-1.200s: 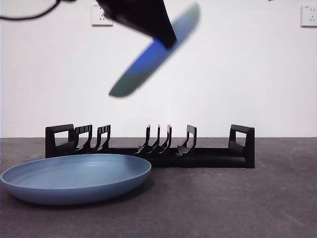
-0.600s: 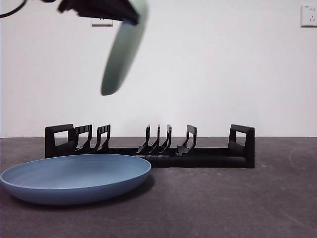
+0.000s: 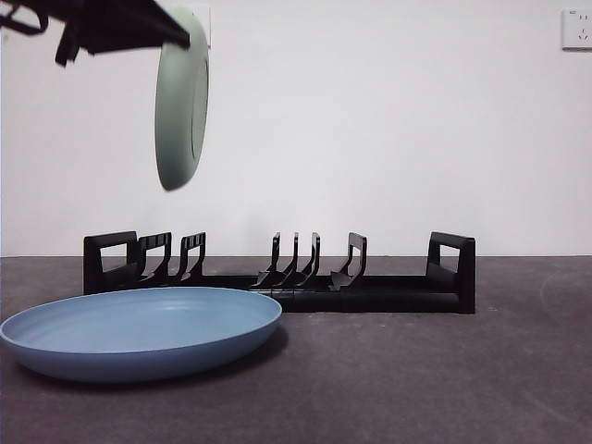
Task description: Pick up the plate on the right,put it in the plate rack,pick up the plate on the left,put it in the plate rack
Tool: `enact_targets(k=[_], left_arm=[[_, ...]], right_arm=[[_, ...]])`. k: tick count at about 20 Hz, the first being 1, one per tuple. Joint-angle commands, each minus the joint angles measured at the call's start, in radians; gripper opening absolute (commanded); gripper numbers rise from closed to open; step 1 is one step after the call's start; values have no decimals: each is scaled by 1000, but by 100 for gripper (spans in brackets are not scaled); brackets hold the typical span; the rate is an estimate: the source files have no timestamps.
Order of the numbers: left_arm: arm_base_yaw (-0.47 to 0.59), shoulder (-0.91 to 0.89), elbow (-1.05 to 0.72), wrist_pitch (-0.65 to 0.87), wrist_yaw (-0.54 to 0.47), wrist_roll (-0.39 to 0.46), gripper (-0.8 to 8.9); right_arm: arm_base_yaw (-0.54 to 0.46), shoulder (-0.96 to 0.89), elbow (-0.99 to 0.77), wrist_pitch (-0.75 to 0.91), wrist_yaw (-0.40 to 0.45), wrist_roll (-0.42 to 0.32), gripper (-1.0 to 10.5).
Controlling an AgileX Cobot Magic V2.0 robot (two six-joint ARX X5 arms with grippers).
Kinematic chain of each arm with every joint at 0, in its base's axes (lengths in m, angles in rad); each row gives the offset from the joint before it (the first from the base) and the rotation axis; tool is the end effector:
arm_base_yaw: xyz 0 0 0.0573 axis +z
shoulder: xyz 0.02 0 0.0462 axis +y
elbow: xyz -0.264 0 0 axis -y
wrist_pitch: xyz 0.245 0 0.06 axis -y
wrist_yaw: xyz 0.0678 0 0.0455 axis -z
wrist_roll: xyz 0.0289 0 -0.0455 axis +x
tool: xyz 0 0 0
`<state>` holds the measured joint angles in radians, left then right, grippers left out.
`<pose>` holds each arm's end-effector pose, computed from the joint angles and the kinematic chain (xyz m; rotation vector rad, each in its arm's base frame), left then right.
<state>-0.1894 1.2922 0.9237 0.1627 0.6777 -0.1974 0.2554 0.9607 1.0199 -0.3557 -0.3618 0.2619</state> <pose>0.2774 -0.0716 0.3066 -0.2356 0.2909 -0.8415 0.1914 0.0605 0.3666 0.2676 0.3794 0.5699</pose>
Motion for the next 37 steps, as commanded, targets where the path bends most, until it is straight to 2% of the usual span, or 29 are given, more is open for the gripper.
enact_targets(k=[1, 15, 25, 31, 37], left_arm=[[15, 28, -1, 38, 12, -13, -9], [14, 193, -1, 32, 9, -8, -9], [9, 209, -1, -64, -35, 27, 6], [5, 208, -1, -122, -49, 45, 269], [5, 168, -1, -174, -42, 45, 294]], right_arm=[[1, 7, 3, 6, 6, -9, 375], [1, 11, 3, 6, 6, -9, 375], [1, 42, 3, 5, 5, -9, 375], [1, 68, 3, 4, 1, -9, 374], [5, 96, 3, -20, -34, 18, 374]])
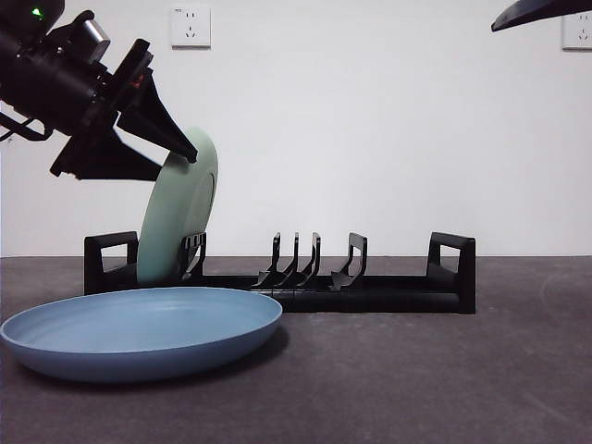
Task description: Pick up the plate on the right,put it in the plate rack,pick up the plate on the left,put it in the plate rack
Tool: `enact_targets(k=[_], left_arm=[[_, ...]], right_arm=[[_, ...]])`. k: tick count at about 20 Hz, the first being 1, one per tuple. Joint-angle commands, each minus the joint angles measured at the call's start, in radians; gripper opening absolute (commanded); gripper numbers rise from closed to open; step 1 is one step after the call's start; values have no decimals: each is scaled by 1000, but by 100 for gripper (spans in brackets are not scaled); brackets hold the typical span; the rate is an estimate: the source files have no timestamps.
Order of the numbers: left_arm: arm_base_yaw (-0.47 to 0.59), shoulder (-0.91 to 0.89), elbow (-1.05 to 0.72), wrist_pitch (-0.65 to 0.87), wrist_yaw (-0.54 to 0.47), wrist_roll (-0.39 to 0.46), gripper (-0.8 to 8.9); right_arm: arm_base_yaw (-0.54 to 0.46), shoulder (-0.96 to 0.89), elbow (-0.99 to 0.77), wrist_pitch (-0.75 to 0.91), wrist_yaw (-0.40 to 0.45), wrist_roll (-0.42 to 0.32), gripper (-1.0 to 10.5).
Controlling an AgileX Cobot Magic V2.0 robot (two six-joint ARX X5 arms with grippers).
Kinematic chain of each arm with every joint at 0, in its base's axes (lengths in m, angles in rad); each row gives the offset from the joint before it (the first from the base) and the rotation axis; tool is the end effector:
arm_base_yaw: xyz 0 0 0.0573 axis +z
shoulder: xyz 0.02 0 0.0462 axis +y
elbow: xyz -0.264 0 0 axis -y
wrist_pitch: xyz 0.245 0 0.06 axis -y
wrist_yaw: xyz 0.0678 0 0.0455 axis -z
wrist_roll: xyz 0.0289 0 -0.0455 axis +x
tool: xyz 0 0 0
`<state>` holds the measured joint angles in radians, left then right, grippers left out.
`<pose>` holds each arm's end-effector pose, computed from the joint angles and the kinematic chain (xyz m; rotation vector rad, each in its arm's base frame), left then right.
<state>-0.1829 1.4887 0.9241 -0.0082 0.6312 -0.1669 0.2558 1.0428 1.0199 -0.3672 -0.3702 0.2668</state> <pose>0.3057 -0.0739 0.2368 -0.2842 0.6397 -0.7428 0.2111 0.0660 0.3499 0.2773 0.4761 0.5617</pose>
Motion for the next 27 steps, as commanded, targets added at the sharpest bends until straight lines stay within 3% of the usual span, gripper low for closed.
enact_targets(k=[1, 4, 8, 12, 17, 19, 24, 27], left_arm=[[-2, -49, -1, -10, 4, 16, 294], [-18, -130, -1, -34, 1, 72, 293], [-44, -277, -1, -107, -56, 214, 293], [-101, -431, -1, -208, -243, 338, 292], [-256, -657, -1, -359, -568, 491, 292], [-321, -716, 0, -372, -648, 494, 292], [-482, -772, 0, -397, -782, 558, 292], [-560, -764, 0, -453, -874, 565, 291]], right_arm=[[7, 23, 3, -18, -58, 13, 374], [23, 59, 3, -55, -148, 13, 374], [73, 130, 3, -105, -182, 8, 374], [150, 217, 3, -112, -181, 5, 374], [271, 425, 3, -48, -165, 13, 373], [302, 507, 3, -13, -121, 44, 374], [345, 699, 80, 6, -117, 73, 372], [362, 793, 148, -11, -76, 76, 275]])
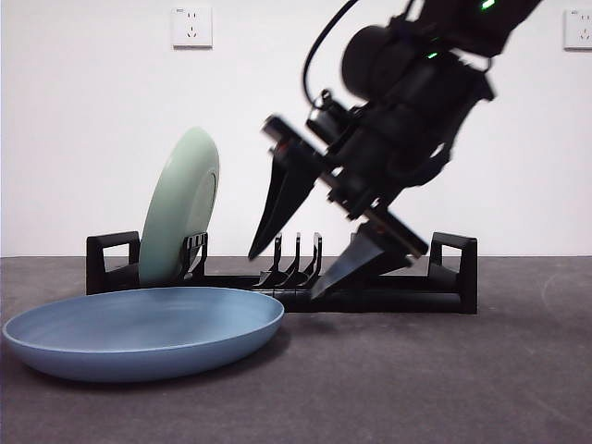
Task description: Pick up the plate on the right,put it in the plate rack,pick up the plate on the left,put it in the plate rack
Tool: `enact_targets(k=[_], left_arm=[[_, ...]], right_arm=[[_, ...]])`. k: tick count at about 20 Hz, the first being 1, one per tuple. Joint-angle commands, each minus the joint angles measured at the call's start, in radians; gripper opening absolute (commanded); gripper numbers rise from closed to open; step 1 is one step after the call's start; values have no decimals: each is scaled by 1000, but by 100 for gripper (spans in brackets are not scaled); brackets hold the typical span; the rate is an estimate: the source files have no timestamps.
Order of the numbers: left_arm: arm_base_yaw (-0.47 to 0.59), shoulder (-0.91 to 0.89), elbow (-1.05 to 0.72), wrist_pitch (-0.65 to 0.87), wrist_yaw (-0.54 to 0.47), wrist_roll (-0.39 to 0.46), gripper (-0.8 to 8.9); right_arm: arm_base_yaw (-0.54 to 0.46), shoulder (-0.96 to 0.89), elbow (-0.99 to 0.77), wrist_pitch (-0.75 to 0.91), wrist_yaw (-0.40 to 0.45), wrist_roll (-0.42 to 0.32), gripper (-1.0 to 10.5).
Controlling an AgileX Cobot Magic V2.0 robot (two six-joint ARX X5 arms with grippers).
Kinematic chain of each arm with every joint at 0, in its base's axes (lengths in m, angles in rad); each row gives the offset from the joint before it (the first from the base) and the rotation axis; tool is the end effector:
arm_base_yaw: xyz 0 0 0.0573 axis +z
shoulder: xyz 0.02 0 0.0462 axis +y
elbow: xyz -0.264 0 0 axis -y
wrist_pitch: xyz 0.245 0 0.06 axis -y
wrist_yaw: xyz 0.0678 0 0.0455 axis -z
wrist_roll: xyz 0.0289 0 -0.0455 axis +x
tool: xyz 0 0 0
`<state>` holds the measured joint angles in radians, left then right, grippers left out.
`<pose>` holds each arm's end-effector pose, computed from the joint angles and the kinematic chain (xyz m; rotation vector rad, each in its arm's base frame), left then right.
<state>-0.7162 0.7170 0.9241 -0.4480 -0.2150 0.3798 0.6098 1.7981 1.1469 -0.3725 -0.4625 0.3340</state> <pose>0.1109 -0.0884 0.3632 0.4796 0.1206 -0.5359 0.2873 0.2164 0.1799 0.1950 1.2167 0.7838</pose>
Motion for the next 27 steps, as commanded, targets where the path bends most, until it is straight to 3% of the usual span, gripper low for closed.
enact_targets(k=[1, 5, 9, 12, 16, 18, 21, 27], left_arm=[[-47, 7, 0, -28, -53, 18, 291], [-95, 7, 0, -66, -126, 19, 291], [-97, 7, 0, -70, -127, 19, 291], [-97, 7, 0, -71, -127, 19, 291], [-97, 29, 0, -85, -123, 18, 291], [-98, 55, 0, -109, -73, 17, 291], [-122, 114, 0, -145, 104, 16, 278], [-269, 303, 0, -150, 111, 13, 278]], right_arm=[[14, 58, 31, -5, 19, 9, 275], [27, 101, 36, -2, 65, 14, 266], [35, 136, 36, 9, 71, 19, 194], [42, 145, 36, 6, 91, 26, 2], [50, 139, 36, -18, 127, 43, -16], [50, 122, 36, -61, 126, 43, -16], [48, 55, 36, -149, 129, 8, -16], [-31, -154, 36, -314, 129, -57, -16]])
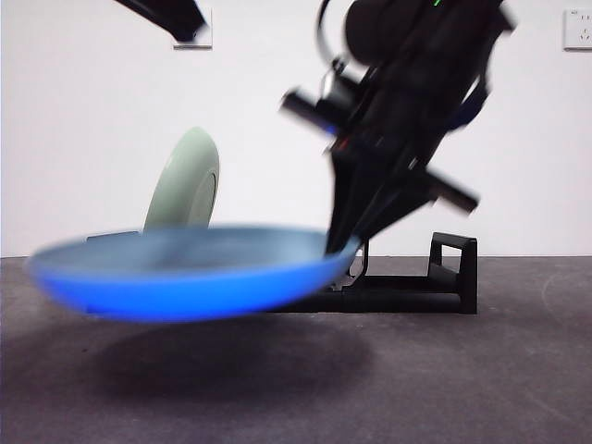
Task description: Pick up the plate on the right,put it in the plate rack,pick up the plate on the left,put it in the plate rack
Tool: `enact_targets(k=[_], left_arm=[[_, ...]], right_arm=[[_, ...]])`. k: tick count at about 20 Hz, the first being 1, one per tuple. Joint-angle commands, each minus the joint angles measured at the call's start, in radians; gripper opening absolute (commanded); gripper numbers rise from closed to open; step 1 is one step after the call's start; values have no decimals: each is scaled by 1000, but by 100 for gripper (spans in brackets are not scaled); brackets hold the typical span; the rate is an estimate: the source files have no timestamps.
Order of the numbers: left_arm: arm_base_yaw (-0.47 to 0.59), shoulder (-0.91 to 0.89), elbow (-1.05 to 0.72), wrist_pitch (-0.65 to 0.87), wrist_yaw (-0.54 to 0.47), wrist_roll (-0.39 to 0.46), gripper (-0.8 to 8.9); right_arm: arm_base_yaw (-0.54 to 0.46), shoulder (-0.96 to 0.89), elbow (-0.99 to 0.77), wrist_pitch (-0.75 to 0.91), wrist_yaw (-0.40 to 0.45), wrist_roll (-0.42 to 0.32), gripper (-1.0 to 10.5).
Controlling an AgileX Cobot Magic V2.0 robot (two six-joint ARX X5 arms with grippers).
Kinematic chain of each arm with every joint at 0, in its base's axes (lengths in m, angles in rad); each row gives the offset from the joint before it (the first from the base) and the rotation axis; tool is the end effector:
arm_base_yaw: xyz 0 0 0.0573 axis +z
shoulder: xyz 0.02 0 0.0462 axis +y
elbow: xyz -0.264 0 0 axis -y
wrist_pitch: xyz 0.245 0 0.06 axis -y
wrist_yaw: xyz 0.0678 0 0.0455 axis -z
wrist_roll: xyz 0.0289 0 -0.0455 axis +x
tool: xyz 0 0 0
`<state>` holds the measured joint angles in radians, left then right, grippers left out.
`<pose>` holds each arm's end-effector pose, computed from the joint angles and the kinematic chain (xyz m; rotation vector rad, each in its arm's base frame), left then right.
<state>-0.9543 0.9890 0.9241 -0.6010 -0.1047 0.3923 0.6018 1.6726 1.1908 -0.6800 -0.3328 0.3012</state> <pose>0.1176 -0.1608 0.3084 0.7041 0.4287 -0.9331 0.2663 0.1944 0.2185 0.0857 1.2990 0.6356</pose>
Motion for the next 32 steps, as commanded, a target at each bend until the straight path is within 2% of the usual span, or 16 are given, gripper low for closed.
enact_targets(k=[1, 3, 6, 16, 17, 21, 22, 27, 28, 31, 32], left_arm=[[-63, 64, 0, 3, 1, 1, 278], [-130, 119, 0, 3, -27, 1, 278], [-213, 185, 0, 6, -152, 4, 278], [-234, 299, 0, 64, -157, 4, 275], [-234, 301, 0, 65, -157, 4, 244], [-234, 309, 0, 76, -154, 5, 15], [-234, 311, 0, 76, -153, 5, -12], [-235, 313, 0, 75, -152, 3, -9], [-235, 313, 0, 76, -149, 1, -9], [-235, 313, 0, 78, -119, -8, -9], [-235, 313, 0, 80, -119, -16, -9]], right_arm=[[-41, -59, -8, -12, -1, -26, -16], [-70, -95, -8, -23, -1, -26, -16], [-93, -122, -8, -59, -6, -27, -16], [-105, -218, -8, -129, -9, -41, -12], [-105, -232, -8, -139, -9, -41, -12], [-105, -287, -8, -163, -9, -42, -12], [-105, -298, -8, -169, -8, -42, -12], [-105, -332, -8, -187, -8, -57, 12], [-106, -336, -8, -186, -7, -60, 55], [-125, -358, -8, -177, -4, -82, 438], [-136, -372, -8, -173, -4, -82, 468]])
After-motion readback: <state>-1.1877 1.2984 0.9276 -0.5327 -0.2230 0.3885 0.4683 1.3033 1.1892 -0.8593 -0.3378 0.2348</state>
